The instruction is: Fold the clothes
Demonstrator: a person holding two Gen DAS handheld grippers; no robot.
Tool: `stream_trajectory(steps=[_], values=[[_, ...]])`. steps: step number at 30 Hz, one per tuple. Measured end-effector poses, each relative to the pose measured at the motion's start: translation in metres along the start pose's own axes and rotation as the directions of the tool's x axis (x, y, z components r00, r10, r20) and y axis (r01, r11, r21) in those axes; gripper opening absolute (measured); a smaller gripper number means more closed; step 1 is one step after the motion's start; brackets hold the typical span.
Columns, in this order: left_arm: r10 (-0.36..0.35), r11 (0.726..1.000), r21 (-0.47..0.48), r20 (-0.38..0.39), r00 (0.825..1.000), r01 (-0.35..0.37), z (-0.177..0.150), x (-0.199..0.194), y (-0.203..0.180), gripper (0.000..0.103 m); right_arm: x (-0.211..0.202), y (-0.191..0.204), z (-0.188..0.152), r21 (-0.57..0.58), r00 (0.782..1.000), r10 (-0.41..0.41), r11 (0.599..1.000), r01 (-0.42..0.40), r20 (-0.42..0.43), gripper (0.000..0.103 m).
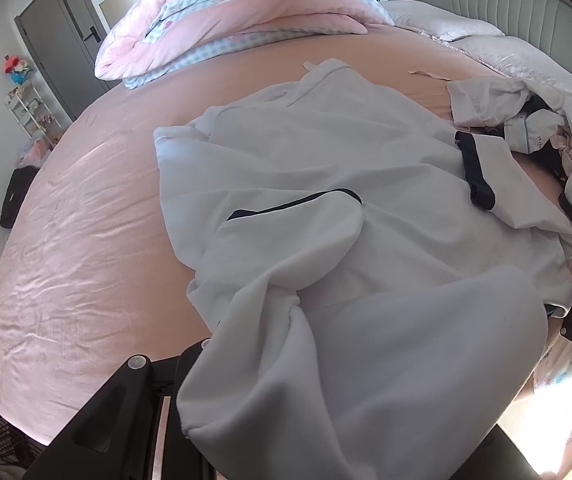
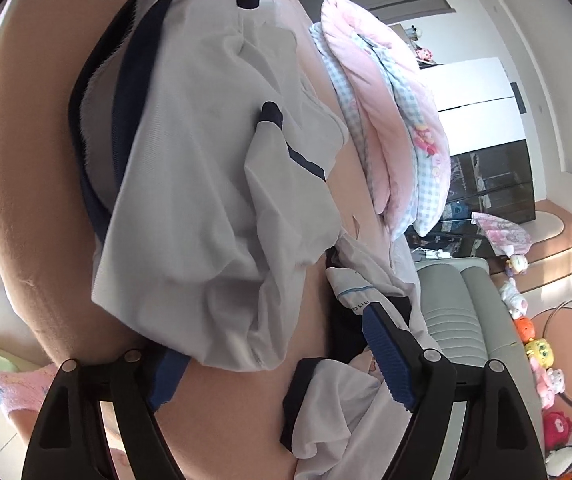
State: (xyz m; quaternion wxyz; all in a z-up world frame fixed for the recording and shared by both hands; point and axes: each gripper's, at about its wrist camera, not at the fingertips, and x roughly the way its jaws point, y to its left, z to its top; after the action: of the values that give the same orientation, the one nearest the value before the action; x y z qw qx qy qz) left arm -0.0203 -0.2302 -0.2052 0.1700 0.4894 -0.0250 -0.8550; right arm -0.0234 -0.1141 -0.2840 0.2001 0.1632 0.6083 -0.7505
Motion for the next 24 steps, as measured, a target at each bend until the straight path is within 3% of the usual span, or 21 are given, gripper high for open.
stream_trajectory(steps=[5, 6, 7, 9, 12, 14, 17, 22, 24], values=[[0.024, 0.999, 0.044, -0.008, 1.0, -0.024, -0.003, 0.001, -0.006, 0.023, 0.0, -0.001, -0.001, 0.01, 0.999, 0.031, 0.999, -0.031, 0.024, 0.079], [0.029, 0.998, 0.056, -0.009, 1.0, -0.028, -0.004, 0.001, -0.008, 0.023, -0.002, 0.002, -0.002, 0.002, 0.998, 0.065, 0.998, -0.066, 0.026, 0.064], [0.033, 0.997, 0.071, -0.01, 0.999, -0.032, -0.005, 0.001, -0.009, 0.023, -0.003, 0.006, -0.003, -0.01, 0.995, 0.098, 0.995, -0.098, 0.027, 0.04], [0.053, 0.993, 0.107, -0.008, 0.999, -0.052, -0.009, 0.001, -0.013, 0.023, -0.007, 0.019, -0.003, -0.057, 0.989, 0.143, 0.988, -0.141, 0.027, 0.015], [0.104, 0.979, 0.173, 0.014, 0.994, -0.105, -0.016, 0.001, -0.021, 0.023, -0.009, 0.03, -0.002, -0.104, 0.994, 0.105, 0.989, -0.101, 0.026, 0.013], [0.125, 0.976, 0.172, 0.046, 0.991, -0.131, -0.021, -0.001, -0.022, 0.023, -0.008, 0.015, 0.0, 0.001, 0.988, 0.156, 0.988, -0.157, 0.019, 0.01], [0.089, 0.994, 0.067, 0.048, 0.995, -0.092, -0.022, -0.006, -0.009, 0.021, -0.007, -0.017, 0.003, 0.2, 0.972, 0.233, 0.952, -0.232, 0.022, 0.008], [0.065, 0.998, 0.007, 0.063, 0.996, -0.066, -0.02, -0.011, 0.003, 0.019, -0.016, -0.037, 0.012, 0.249, 0.993, 0.112, 0.961, -0.119, 0.043, 0.008], [0.062, 0.998, 0.013, 0.068, 0.996, -0.063, -0.02, -0.013, 0.003, 0.019, -0.016, -0.044, 0.016, 0.258, 0.991, 0.123, 0.957, -0.132, 0.052, 0.008]])
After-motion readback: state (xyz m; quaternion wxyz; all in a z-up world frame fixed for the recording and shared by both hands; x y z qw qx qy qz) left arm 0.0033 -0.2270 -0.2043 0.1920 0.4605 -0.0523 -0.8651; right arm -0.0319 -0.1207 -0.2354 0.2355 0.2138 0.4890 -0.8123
